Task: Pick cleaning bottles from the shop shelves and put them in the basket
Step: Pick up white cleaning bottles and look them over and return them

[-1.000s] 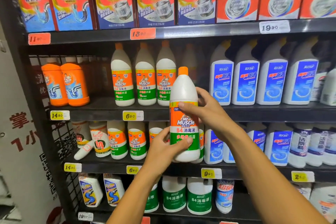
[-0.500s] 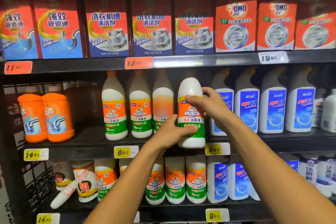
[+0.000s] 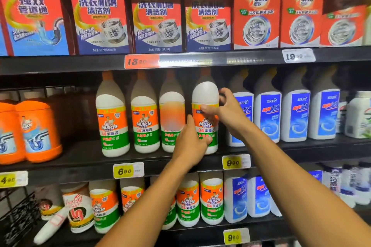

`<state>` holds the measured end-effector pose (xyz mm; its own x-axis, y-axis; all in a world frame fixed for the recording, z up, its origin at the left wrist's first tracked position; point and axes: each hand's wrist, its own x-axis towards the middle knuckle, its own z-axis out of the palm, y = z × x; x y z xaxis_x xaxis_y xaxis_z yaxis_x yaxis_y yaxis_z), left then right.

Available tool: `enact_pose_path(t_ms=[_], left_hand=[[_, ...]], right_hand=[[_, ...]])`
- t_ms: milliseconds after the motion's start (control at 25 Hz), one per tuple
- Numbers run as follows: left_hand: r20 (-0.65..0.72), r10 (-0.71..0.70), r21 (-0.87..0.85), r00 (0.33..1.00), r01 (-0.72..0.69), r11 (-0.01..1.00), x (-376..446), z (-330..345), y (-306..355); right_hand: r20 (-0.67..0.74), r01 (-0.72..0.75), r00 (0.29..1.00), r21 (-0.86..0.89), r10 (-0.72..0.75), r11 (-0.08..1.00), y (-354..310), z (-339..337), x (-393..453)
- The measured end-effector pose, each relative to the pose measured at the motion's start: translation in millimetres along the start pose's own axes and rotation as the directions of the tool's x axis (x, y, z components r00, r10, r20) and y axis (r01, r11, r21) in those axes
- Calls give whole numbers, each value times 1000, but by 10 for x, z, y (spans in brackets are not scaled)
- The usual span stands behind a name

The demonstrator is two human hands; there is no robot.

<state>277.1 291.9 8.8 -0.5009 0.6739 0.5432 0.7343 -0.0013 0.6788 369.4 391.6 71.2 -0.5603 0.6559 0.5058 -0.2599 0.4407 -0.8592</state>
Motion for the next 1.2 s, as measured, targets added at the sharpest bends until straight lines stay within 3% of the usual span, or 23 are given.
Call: enact_pose_path(t_ms=[400,880,1200], left_hand=[[-216,179,314,960,-105,943,-187,257,-69],[-257,171,451,951,-38,892,-214,232,-231],[-275,152,382,949,-37,923,-271,242,-211]], right_hand=[[162,-12,986,-118,31,993,196,-71,15],[238,-40,970,-49,50,998,441,14,-14],[242,-41,968,-119,69,992,412,-88,-51]])
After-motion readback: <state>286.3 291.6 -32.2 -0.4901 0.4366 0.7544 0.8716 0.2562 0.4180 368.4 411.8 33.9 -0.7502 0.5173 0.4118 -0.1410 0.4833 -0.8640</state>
